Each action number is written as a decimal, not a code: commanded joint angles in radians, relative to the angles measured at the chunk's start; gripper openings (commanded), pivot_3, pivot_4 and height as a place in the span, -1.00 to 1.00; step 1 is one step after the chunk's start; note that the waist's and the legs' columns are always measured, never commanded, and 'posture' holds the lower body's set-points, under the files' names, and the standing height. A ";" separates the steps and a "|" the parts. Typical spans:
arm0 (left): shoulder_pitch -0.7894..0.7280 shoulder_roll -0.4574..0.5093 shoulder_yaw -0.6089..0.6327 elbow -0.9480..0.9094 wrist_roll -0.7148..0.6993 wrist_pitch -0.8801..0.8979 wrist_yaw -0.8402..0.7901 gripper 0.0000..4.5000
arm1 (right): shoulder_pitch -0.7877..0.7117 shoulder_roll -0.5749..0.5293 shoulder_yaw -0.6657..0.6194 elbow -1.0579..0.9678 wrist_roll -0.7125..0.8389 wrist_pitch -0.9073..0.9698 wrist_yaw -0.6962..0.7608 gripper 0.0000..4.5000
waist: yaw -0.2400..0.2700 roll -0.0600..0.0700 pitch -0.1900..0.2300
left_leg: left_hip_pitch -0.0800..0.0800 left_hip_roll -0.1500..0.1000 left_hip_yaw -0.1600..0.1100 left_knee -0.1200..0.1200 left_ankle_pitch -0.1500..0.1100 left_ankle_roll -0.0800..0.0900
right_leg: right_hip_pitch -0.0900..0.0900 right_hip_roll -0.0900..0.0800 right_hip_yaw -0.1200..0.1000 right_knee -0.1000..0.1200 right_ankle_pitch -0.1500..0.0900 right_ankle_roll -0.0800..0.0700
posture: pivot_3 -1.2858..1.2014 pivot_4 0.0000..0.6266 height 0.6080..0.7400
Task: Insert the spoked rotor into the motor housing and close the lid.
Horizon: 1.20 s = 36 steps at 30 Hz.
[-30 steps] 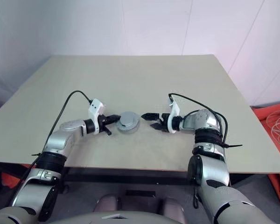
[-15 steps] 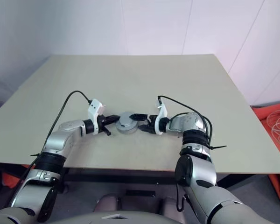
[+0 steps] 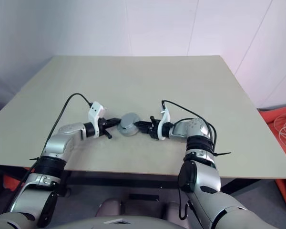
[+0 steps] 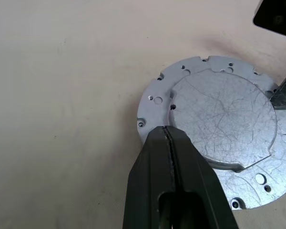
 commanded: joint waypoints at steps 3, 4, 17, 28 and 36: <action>-0.008 -0.076 0.160 -0.023 -0.166 0.184 0.102 -1.00 | -0.011 0.012 -0.001 -0.047 0.055 -0.005 0.005 -0.50 | -0.001 0.000 0.000 | -0.001 0.000 0.000 0.000 0.000 0.000 | -0.001 0.000 0.000 0.000 0.000 0.000 | 0.03 -1.00 1.00; -0.015 -0.089 0.205 -0.026 -0.206 0.219 0.126 -1.00 | -0.012 0.012 -0.003 -0.051 0.060 -0.004 0.008 -0.50 | -0.001 0.000 0.001 | -0.002 0.000 0.000 0.000 0.000 0.000 | -0.002 0.000 0.000 0.000 0.000 0.000 | 0.03 -1.00 1.00; 0.042 -0.129 0.612 -0.077 -0.663 0.459 0.278 -0.03 | -0.021 -0.025 -0.028 -0.091 0.121 0.023 0.027 -0.50 | -0.003 -0.003 0.004 | -0.018 0.001 -0.001 0.001 -0.001 0.002 | -0.016 0.001 -0.002 0.001 0.003 -0.008 | 0.03 -1.00 1.00; 0.107 -0.196 0.637 -0.109 -0.940 0.699 0.389 1.00 | -0.046 -0.011 -0.082 -0.155 0.216 0.100 0.034 -0.50 | 0.014 -0.004 0.004 | -0.017 0.001 0.000 0.003 -0.001 0.002 | -0.015 0.001 -0.002 0.001 0.003 -0.007 | 0.03 -1.00 1.00; 0.102 -0.212 0.612 -0.095 -1.013 0.732 0.429 1.00 | -0.054 0.023 -0.100 -0.220 0.279 0.159 0.023 -0.50 | 0.018 -0.004 0.004 | -0.017 0.001 -0.001 0.003 -0.001 0.002 | -0.015 0.001 -0.002 0.001 0.002 -0.004 | 0.03 -1.00 1.00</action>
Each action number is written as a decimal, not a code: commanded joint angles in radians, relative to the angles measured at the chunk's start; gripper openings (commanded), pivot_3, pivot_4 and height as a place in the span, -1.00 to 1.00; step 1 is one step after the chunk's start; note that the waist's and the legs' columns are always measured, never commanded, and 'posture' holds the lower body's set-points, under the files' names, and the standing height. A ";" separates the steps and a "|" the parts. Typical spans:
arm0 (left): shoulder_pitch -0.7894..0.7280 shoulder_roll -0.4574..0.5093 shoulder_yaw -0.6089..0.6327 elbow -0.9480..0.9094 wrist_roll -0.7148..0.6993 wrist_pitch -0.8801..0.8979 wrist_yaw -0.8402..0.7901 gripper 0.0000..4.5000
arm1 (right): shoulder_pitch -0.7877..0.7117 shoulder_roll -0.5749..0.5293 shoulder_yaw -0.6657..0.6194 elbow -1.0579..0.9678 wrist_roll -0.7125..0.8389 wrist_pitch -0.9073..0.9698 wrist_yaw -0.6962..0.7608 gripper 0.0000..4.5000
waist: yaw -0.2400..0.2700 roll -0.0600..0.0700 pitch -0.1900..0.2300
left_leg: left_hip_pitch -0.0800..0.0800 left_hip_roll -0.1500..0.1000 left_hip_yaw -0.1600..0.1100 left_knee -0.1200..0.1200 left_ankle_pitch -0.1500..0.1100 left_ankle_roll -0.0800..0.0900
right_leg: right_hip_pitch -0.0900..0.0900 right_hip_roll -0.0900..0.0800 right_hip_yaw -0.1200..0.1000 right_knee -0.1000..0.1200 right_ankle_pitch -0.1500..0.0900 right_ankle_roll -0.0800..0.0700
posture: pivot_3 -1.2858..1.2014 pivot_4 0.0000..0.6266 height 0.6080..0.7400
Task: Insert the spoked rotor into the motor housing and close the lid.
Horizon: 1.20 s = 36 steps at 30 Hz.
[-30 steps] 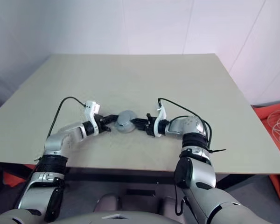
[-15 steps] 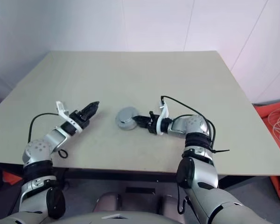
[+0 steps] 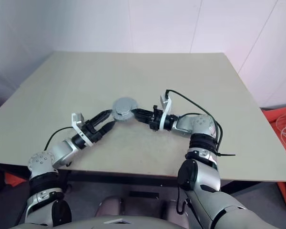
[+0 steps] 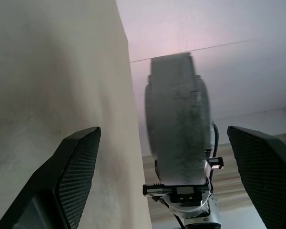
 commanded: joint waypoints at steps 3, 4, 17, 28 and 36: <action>-0.017 -0.001 -0.004 -0.019 -0.077 0.002 0.017 1.00 | -0.023 0.015 0.013 -0.095 0.092 0.050 0.030 -0.50 | 0.000 0.000 0.000 | 0.000 0.000 0.000 0.000 0.000 0.000 | 0.000 0.000 0.000 0.000 0.001 -0.001 | 0.03 -1.00 1.00; -0.019 -0.001 -0.007 -0.021 -0.087 0.002 0.020 1.00 | -0.018 0.014 0.022 -0.101 0.095 0.053 0.031 -0.50 | 0.001 0.000 0.000 | 0.000 0.000 0.000 0.000 0.000 0.000 | 0.000 0.000 0.000 0.000 0.001 0.000 | 0.03 -1.00 1.00; -0.004 -0.001 -0.056 -0.070 -0.187 -0.014 0.043 1.00 | 0.014 0.011 0.070 -0.119 0.104 0.054 0.029 -0.50 | 0.002 0.000 0.000 | 0.000 0.000 0.000 0.001 0.000 0.000 | 0.001 0.000 0.000 0.001 0.002 0.001 | 0.03 -1.00 1.00; 0.002 -0.002 -0.065 -0.071 -0.236 -0.050 0.083 -0.08 | 0.011 0.006 0.069 -0.108 0.100 0.052 0.028 -0.50 | 0.002 0.000 0.000 | 0.000 0.000 0.000 0.002 0.000 0.000 | 0.001 0.000 0.000 0.001 0.003 0.002 | 0.03 -1.00 1.00; 0.008 0.001 -0.090 -0.073 -0.244 -0.059 0.094 -0.08 | 0.004 0.027 0.034 -0.100 0.150 0.050 0.051 -0.50 | 0.002 0.000 0.000 | 0.000 0.000 -0.001 0.004 0.000 0.000 | 0.002 0.000 0.000 0.002 0.003 0.003 | 0.03 -1.00 1.00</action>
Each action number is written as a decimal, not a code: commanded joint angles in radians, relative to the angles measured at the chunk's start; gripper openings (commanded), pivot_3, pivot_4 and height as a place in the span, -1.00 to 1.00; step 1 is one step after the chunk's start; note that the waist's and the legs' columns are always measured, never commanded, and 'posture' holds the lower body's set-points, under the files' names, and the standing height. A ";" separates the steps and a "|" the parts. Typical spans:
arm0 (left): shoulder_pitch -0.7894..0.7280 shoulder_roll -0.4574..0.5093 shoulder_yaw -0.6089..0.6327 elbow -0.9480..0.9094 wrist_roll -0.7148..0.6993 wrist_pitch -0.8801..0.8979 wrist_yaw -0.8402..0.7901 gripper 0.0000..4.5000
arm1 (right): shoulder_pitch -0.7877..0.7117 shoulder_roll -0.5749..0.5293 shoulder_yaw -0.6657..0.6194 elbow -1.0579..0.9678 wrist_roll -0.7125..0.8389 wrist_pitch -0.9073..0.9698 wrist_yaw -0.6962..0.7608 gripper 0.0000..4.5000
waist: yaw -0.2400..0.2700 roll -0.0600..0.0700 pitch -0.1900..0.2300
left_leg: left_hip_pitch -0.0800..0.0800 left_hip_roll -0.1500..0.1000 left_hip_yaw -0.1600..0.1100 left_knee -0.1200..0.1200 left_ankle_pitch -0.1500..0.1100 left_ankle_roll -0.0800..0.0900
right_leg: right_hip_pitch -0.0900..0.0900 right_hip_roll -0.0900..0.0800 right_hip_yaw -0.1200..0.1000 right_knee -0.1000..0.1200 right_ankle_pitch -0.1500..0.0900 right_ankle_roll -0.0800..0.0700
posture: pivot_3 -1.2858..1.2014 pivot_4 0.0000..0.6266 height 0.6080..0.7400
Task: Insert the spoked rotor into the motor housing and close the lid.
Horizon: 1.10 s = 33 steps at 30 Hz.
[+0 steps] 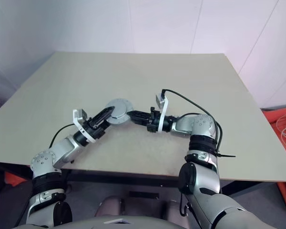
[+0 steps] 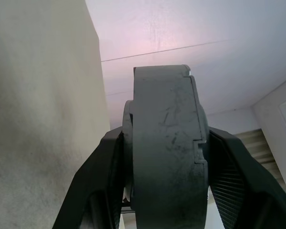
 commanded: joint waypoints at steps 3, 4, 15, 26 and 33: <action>-0.003 0.012 -0.019 -0.032 -0.030 -0.014 -0.007 -0.08 | -0.004 0.024 0.008 -0.085 0.056 -0.037 0.032 -0.50 | 0.000 0.000 0.000 | 0.000 0.000 0.000 0.000 0.000 0.000 | 0.000 0.000 0.000 0.000 0.000 0.000 | 0.03 -1.00 1.00; -0.003 0.014 -0.022 -0.030 -0.029 -0.015 -0.009 -0.08 | 0.002 0.026 0.020 -0.090 0.035 -0.062 0.015 -0.35 | 0.000 0.000 0.000 | 0.000 0.000 0.000 0.000 0.000 0.000 | 0.000 0.000 0.000 0.000 0.000 0.000 | 0.03 -1.00 1.00; -0.005 0.031 -0.034 -0.021 -0.037 -0.030 -0.020 -0.08 | 0.021 0.039 -0.001 -0.049 0.036 -0.024 -0.024 1.00 | -0.002 0.000 0.000 | 0.001 0.000 -0.001 0.002 0.000 0.000 | 0.002 0.000 0.000 0.001 0.000 0.002 | 0.03 -1.00 1.00; -0.051 0.074 0.139 0.015 0.043 -0.358 -0.009 -0.08 | 0.060 -0.092 0.148 -0.070 -0.067 -0.127 -0.014 1.00 | -0.003 0.000 0.000 | 0.001 0.000 -0.001 0.003 0.000 0.000 | 0.003 0.000 0.000 0.001 0.000 0.002 | 0.03 -1.00 1.00; -0.136 0.111 0.220 0.189 0.219 -0.662 0.042 -0.08 | 0.061 -0.208 0.325 -0.195 -0.112 -0.285 0.091 1.00 | -0.002 -0.002 0.000 | 0.002 0.000 -0.001 0.004 0.000 0.001 | 0.005 0.000 0.000 0.000 -0.001 0.008 | 0.03 -1.00 1.00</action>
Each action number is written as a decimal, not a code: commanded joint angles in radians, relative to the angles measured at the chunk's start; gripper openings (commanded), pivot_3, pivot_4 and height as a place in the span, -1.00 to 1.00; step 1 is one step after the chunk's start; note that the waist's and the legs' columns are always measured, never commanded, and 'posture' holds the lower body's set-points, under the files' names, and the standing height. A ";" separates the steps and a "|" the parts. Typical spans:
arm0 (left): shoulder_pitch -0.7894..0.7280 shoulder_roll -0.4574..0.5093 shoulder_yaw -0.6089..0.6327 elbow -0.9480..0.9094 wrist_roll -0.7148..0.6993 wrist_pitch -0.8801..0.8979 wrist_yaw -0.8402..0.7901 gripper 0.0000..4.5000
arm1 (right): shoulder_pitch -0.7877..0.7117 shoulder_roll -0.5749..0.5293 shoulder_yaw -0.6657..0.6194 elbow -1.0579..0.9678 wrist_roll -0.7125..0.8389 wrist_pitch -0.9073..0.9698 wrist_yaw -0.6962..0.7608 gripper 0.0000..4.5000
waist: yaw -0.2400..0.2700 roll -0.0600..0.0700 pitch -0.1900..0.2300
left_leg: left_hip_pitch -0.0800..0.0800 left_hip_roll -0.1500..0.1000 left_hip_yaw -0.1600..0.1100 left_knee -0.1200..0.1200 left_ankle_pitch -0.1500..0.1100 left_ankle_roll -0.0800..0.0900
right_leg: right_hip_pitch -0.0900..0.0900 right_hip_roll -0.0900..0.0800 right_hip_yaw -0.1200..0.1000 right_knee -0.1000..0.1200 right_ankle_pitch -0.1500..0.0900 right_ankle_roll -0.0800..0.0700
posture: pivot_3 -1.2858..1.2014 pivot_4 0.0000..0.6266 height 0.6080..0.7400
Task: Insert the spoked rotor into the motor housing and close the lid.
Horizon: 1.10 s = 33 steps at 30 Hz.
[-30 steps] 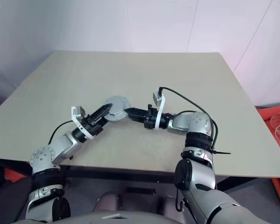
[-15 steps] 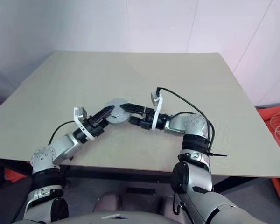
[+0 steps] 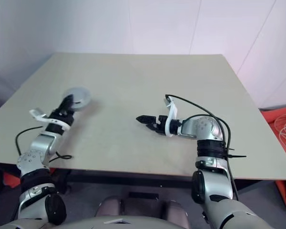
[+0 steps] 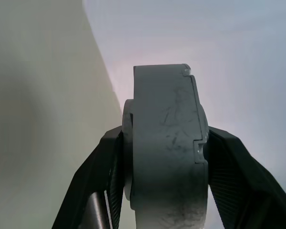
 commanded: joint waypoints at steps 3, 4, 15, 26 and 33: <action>-0.093 0.031 0.030 0.073 0.075 -0.130 0.015 -0.08 | -0.049 -0.054 0.056 -0.079 0.007 -0.067 0.067 1.00 | 0.009 -0.005 0.000 | -0.001 0.000 -0.001 0.002 -0.001 0.001 | 0.000 0.000 0.000 0.000 0.001 0.000 | 0.03 -1.00 1.00; -0.105 0.032 0.035 0.092 0.086 -0.145 0.024 -0.08 | -0.056 -0.057 0.053 -0.081 0.014 -0.067 0.070 1.00 | 0.011 -0.007 0.001 | -0.001 0.000 -0.001 0.003 -0.001 0.001 | 0.000 0.000 0.000 0.000 0.001 0.000 | 0.03 -1.00 1.00; -0.229 0.056 0.132 0.334 0.126 -0.229 0.205 -0.08 | -0.050 -0.069 0.059 -0.136 0.030 -0.057 0.083 1.00 | 0.023 -0.012 0.002 | 0.000 0.000 -0.001 0.006 -0.001 0.001 | 0.002 0.000 0.000 0.001 0.004 0.000 | 0.03 -1.00 1.00; -0.208 -0.001 0.175 0.219 0.127 -0.258 0.408 0.52 | -0.041 -0.068 0.068 -0.146 0.027 -0.058 0.079 1.00 | 0.019 -0.013 0.002 | 0.000 0.001 -0.001 0.006 -0.001 0.001 | 0.004 0.000 0.000 0.002 0.003 0.001 | 0.03 -1.00 1.00; -0.091 -0.135 0.156 -0.060 0.063 -0.212 0.569 0.99 | -0.032 -0.072 0.073 -0.151 0.027 -0.052 0.082 1.00 | 0.014 -0.013 0.001 | 0.001 0.000 -0.001 0.006 -0.001 0.002 | 0.006 -0.001 0.000 0.001 0.006 -0.004 | 0.03 -1.00 1.00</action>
